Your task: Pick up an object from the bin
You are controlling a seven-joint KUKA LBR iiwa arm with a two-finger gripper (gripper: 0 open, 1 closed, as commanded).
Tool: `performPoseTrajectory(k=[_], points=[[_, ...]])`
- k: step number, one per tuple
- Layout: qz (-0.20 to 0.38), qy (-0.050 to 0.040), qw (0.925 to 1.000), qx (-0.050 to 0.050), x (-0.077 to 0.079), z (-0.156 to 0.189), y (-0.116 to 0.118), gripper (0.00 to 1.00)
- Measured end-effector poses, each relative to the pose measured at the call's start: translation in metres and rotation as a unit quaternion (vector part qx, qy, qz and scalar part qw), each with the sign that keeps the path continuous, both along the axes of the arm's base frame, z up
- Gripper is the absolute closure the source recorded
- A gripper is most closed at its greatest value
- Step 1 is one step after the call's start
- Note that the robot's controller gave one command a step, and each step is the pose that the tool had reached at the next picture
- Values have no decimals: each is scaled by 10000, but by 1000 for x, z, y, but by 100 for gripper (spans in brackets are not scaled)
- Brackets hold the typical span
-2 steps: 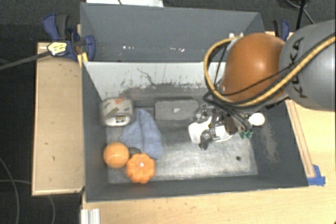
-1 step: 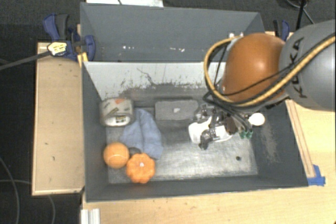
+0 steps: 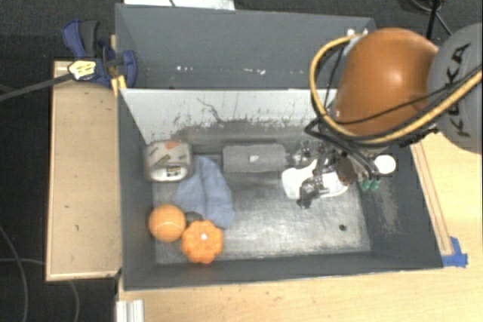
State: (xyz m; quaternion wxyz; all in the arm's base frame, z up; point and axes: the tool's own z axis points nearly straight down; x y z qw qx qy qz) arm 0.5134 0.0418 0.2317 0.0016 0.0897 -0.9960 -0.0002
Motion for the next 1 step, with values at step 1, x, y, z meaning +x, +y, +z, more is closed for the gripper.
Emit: performPoseTrajectory(k=[1], points=[[-22, -9, 10000, 1, -1, 14, -1, 100]])
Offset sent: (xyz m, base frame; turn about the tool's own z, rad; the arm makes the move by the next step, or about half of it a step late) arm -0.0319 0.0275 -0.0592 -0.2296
